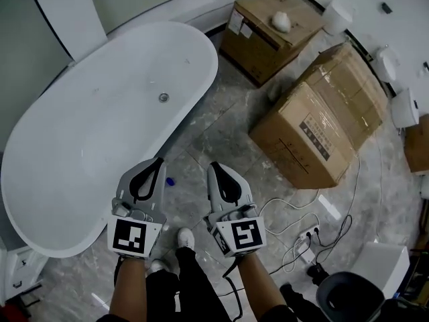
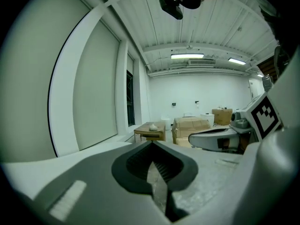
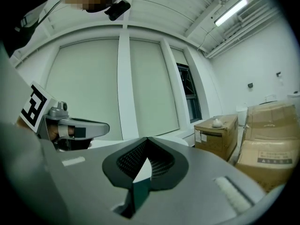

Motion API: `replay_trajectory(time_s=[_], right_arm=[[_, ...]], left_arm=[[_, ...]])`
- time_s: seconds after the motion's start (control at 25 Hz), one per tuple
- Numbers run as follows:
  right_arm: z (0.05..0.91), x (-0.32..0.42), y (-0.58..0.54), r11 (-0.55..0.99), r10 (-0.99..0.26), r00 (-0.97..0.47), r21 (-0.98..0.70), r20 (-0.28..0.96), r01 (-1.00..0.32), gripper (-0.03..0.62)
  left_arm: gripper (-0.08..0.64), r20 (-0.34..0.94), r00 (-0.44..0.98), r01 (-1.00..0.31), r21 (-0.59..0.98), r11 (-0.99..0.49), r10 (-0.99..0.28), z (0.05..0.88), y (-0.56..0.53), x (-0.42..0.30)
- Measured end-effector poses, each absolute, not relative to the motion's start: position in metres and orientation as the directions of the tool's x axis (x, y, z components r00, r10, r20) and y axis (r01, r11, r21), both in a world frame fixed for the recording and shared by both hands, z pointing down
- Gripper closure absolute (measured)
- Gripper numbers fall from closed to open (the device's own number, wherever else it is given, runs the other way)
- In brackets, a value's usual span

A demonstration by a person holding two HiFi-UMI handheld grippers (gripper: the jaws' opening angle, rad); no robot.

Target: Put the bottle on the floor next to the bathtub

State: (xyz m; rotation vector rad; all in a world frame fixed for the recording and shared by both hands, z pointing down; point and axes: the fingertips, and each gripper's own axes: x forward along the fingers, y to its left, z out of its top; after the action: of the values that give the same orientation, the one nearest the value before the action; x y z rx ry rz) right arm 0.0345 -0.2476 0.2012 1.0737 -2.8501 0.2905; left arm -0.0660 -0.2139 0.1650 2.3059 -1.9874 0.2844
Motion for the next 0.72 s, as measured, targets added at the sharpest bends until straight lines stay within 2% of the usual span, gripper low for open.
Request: replay_trajectory(time_s=[0.4,0.72], right_arm=[[0.107,0.054,-0.260,0.727,-0.669,-0.741,-0.155,0.060,-0.669,0.569],[0.045,0.066,-0.251,0.722,-0.682,-0.730,-0.115,0.045,-0.682,0.569]], left_arm=[[0.560,0.214,0.108,-0.988,-0.082,-0.129,-0.971,0.092,-0.201,-0.054],[0.560,0.186,0.121,-0.981,-0.126,-0.146,-0.975,0.027,-0.195,-0.047]])
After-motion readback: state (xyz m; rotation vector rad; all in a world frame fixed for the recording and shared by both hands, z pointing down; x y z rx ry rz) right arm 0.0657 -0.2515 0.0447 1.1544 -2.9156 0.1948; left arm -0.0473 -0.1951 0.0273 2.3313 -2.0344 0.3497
